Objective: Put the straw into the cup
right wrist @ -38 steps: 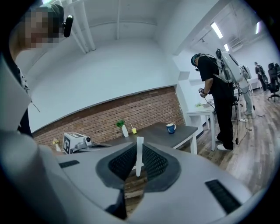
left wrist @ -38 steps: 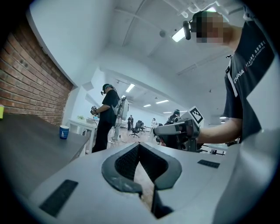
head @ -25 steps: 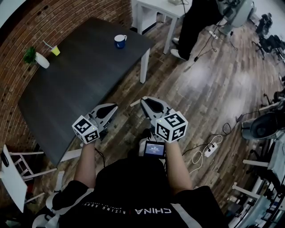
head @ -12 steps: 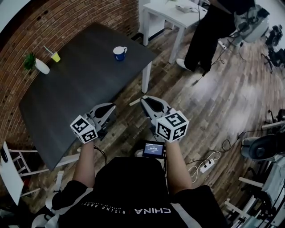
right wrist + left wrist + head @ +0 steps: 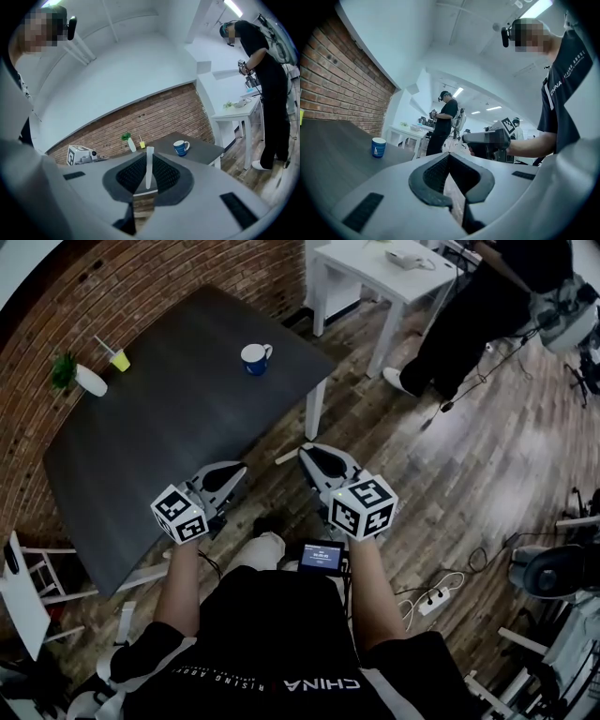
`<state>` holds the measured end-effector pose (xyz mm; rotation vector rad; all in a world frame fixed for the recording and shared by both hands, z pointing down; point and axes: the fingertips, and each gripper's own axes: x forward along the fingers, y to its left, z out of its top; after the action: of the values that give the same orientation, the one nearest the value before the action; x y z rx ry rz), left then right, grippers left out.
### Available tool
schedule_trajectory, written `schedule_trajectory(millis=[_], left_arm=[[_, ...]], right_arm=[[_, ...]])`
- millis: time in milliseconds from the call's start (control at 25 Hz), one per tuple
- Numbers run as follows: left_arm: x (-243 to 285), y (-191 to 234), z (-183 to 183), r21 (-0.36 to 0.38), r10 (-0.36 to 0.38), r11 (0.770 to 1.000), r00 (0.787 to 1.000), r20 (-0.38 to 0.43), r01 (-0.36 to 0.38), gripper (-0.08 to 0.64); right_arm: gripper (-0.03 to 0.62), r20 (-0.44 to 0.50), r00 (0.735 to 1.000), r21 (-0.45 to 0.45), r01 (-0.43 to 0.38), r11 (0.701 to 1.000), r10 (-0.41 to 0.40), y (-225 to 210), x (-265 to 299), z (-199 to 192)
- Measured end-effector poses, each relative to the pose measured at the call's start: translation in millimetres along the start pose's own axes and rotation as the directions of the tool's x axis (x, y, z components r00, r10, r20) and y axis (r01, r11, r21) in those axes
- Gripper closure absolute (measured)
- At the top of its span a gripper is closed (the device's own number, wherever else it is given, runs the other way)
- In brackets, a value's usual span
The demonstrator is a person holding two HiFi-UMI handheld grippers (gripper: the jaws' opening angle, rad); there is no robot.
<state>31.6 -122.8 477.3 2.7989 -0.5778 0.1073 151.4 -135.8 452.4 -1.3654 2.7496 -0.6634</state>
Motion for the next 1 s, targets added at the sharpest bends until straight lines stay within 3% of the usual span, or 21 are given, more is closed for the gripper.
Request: schedule_trajectory(millis=[360,800,1000], left_arm=[[24.8,64.5,10.7,-0.04,-0.011,0.999,1.0,0.024,0.012,0.555],[61.1,164.5,46.4,0.003,-0.028,1.0,1.0,0.007,0.028,0.555],[64.6,198.4,53.4,-0.018,-0.034,0.999,0.999,0.004,0.034,0.555]], right_arm=[[0.546,-0.028,0.999,-0.007,0.022,1.0,-0.022,-36.3,49.4,13.3],[0.546,-0.017,0.998,-0.033,0.067,0.997,-0.068,-84.1,130.7,62.2],[0.546,-0.013,0.996,-0.025,0.088,0.996,-0.088,-96.3,157.4,71.2]])
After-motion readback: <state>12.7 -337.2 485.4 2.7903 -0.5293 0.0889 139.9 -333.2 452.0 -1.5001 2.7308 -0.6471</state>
